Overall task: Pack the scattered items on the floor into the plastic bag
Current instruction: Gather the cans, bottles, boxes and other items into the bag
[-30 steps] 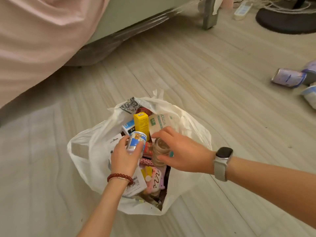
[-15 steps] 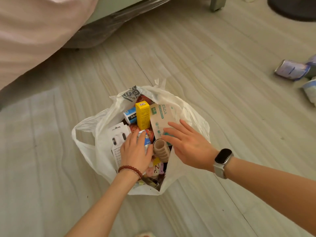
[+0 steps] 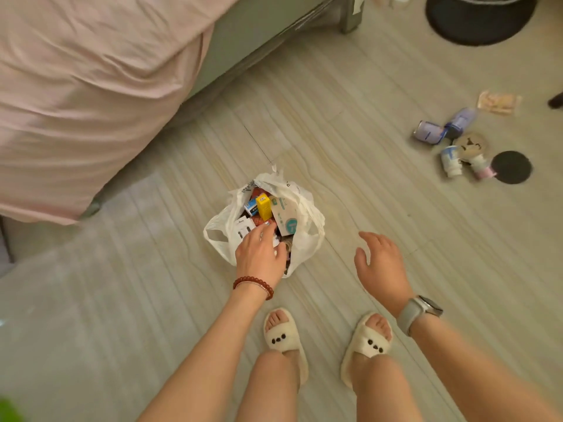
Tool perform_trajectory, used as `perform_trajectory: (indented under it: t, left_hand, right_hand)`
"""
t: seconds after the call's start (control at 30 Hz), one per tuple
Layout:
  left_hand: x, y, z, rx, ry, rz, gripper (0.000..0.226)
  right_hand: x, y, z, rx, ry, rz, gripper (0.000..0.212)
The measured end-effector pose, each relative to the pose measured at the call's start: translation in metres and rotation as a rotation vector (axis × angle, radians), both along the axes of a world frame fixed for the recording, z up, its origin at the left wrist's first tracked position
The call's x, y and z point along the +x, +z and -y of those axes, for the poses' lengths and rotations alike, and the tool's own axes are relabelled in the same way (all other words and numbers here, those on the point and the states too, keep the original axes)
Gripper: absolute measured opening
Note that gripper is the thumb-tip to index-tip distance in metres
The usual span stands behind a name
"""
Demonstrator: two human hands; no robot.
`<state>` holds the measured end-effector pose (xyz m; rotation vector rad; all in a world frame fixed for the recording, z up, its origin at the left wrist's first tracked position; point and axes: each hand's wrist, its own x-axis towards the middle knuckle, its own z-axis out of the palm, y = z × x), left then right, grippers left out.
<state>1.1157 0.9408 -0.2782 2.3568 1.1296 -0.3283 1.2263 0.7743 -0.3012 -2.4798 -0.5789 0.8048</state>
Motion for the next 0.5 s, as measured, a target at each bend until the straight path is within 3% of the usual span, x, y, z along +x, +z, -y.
perform_trajectory:
  t: [0.1, 0.27, 0.5]
  left_hand:
    - [0.013, 0.083, 0.032, 0.013, -0.047, 0.035, 0.045]
    - [0.043, 0.177, 0.100, 0.022, -0.077, -0.009, 0.042]
    - [0.122, 0.229, 0.178, -0.041, -0.180, 0.006, 0.043]
  right_hand:
    - [0.007, 0.084, 0.040, 0.019, -0.139, -0.055, 0.040]
    - [0.023, 0.186, 0.120, -0.067, -0.131, -0.067, 0.040]
    - [0.081, 0.251, 0.221, -0.141, -0.302, -0.065, 0.041]
